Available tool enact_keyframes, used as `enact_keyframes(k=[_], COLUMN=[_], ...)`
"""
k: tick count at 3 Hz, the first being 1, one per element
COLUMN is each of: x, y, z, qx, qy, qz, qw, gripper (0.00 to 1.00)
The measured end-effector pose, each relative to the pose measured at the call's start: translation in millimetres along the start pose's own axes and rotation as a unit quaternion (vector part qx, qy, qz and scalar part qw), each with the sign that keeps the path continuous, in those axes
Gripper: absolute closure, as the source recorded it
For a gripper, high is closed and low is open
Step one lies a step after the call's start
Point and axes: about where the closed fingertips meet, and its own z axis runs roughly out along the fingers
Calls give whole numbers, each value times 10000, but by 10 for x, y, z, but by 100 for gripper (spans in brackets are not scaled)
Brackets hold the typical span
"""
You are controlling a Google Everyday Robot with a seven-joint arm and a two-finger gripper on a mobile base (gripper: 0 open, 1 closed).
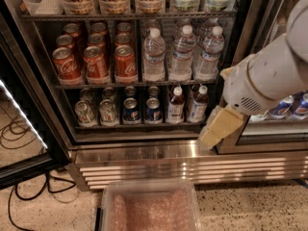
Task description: Pick water bottle from middle shelf of fridge
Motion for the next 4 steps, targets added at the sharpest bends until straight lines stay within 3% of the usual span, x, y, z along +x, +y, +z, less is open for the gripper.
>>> enact_keyframes(k=[1, 2, 4], x=[-270, -515, -544], y=[49, 9, 16], z=[391, 670, 673], qx=[35, -26, 207], qy=[-554, -994, -1078], qz=[320, 647, 689], qw=[9979, 9929, 9916], gripper=[0, 0, 0])
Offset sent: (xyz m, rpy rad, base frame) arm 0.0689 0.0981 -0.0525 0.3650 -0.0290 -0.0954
